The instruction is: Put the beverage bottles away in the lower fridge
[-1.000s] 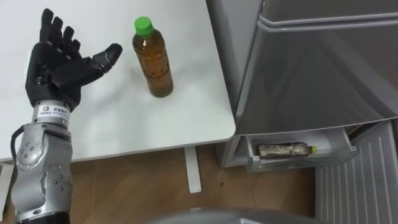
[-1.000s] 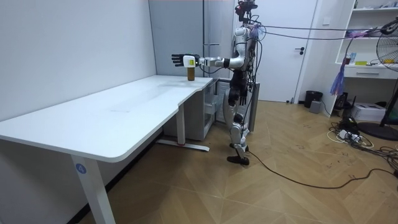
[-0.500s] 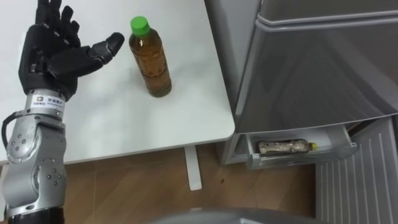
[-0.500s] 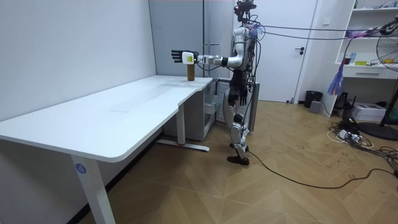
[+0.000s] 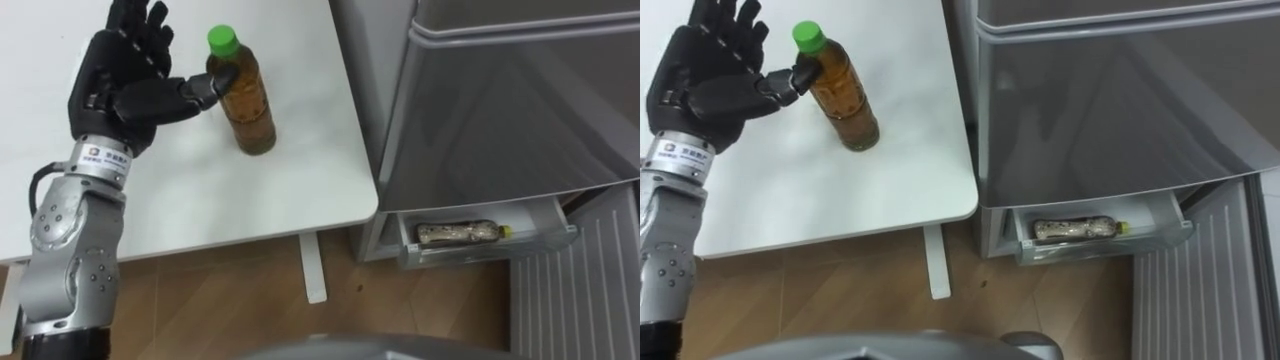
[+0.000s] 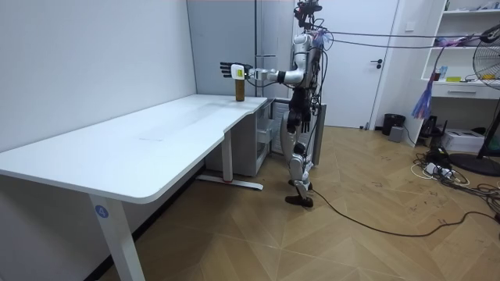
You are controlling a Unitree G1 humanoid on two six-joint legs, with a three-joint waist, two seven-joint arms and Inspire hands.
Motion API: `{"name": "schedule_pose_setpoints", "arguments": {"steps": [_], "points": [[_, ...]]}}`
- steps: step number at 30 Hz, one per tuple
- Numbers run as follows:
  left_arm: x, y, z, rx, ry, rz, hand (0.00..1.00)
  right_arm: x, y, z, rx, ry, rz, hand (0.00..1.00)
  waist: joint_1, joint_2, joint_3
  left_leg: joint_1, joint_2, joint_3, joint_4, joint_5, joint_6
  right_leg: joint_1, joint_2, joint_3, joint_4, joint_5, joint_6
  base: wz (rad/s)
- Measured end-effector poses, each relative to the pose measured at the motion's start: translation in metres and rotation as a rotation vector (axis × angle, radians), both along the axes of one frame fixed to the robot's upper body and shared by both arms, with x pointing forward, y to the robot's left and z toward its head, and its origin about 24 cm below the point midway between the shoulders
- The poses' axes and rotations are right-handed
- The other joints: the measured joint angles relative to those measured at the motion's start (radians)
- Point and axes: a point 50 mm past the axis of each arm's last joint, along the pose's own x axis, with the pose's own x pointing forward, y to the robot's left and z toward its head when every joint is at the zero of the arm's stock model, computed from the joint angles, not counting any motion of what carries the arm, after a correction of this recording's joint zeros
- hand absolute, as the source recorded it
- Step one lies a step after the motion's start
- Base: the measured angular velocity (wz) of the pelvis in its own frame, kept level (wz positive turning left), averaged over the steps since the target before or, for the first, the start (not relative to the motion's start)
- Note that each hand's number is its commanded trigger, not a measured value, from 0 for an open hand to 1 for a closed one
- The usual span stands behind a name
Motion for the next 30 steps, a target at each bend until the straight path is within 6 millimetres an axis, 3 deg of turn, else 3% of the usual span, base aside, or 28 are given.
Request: {"name": "schedule_pose_setpoints", "arguments": {"steps": [14,30], "points": [[0.005,-0.009,0.000,0.171,0.012,-0.051,0.00,0.002,0.002,-0.001,0.005,0.005,0.029,0.00,-0.001,-0.010,0.0042,0.003,0.001,0.004,0.006,0.000,0.000,0.002,-0.001,0.000,0.012,0.000,0.000,0.00],[0.005,-0.012,-0.004,0.300,0.044,-0.056,0.00,0.003,0.002,-0.001,-0.001,0.005,0.035,0.00,-0.027,-0.019,-0.0038,0.005,0.002,0.008,0.011,0.000,0.000,0.007,-0.001,-0.001,0.012,0.000,-0.001,0.00]]}}
